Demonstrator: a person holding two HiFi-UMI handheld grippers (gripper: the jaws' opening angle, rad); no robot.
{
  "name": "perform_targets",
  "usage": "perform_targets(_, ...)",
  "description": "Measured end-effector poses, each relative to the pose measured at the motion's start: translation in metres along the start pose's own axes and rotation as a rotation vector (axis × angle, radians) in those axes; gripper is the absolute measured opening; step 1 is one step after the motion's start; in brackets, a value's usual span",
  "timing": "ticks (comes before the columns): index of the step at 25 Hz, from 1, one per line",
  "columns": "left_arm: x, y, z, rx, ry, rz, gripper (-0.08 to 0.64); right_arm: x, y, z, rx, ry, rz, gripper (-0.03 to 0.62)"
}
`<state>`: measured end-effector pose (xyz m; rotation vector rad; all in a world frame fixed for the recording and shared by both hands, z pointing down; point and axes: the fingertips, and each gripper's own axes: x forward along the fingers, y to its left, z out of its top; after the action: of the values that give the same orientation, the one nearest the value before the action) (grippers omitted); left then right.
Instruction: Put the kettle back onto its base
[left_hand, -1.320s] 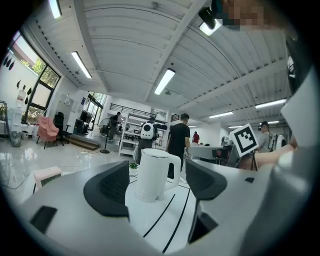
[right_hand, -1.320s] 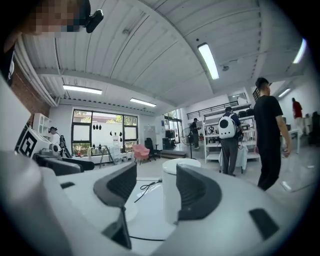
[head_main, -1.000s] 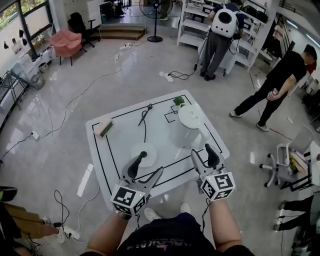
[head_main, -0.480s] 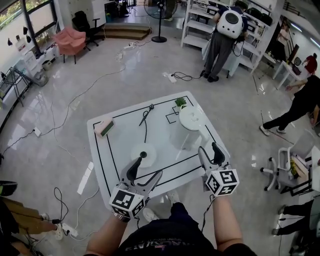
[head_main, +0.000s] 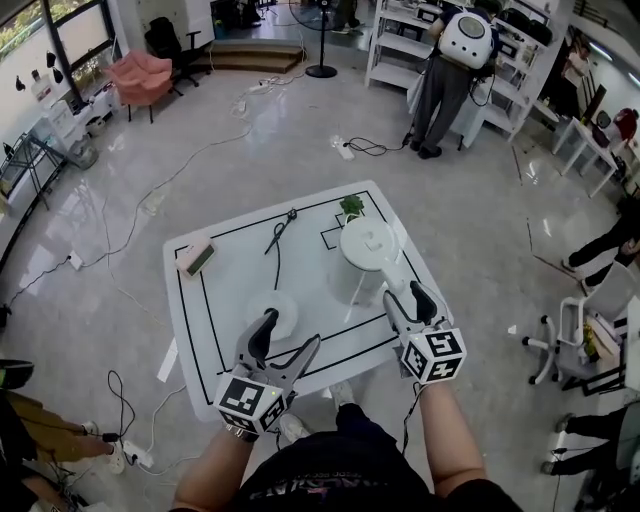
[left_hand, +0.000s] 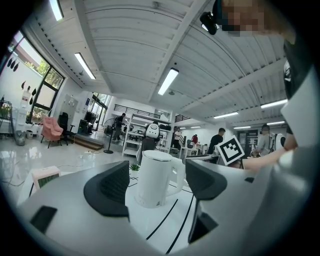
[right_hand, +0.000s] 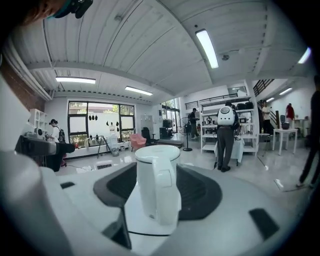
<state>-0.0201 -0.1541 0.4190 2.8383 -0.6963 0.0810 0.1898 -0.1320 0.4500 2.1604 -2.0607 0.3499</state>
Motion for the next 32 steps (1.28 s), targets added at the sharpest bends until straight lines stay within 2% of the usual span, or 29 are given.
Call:
perform_targets(11, 0.038, -0.006, -0.01, -0.008, 0.03, 0.028, 0.342, 0.039, -0.017, -0.034, 0.018, 0.102, 0.094, 0.232)
perform_targets(24, 0.05, -0.001, -0.016, -0.013, 0.053, 0.065, 0.341, 0.069, -0.019, -0.064, -0.026, 0.207, 0.141, 0.23)
perform_targets(28, 0.049, 0.001, -0.016, -0.014, 0.056, 0.079, 0.341, 0.069, -0.015, -0.066, -0.067, 0.211, 0.154, 0.155)
perform_targets(32, 0.048, 0.005, -0.019, -0.02, 0.057, 0.088, 0.341, 0.069, -0.014, -0.067, -0.072, 0.207, 0.16, 0.152)
